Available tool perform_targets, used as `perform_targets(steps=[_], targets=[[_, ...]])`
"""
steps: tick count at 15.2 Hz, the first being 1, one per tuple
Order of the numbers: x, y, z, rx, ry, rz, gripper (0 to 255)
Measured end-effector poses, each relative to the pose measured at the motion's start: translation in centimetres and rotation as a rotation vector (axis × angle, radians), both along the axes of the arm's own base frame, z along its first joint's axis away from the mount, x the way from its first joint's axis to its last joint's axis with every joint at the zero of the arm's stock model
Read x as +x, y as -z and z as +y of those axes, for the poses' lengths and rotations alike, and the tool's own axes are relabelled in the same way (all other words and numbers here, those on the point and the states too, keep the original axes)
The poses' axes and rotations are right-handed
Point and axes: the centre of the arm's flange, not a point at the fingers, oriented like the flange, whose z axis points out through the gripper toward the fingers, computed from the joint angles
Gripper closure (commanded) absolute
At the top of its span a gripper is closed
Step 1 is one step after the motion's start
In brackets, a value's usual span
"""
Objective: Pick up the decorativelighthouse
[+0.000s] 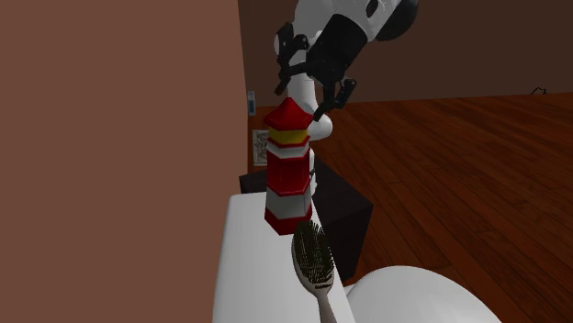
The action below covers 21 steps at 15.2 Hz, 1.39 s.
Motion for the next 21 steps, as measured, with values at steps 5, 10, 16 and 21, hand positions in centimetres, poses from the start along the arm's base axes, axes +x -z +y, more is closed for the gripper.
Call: perform_targets(steps=[5, 10, 16, 21], targets=[[0.0, 0.0, 0.0, -0.002, -0.003, -0.005, 255], [-0.1, 0.0, 0.1, -0.003, -0.002, -0.006, 255], [0.1, -2.4, 0.1, 0.001, 0.000, 0.002, 255], [0.0, -4.9, 0.1, 0.001, 0.000, 0.002, 255]])
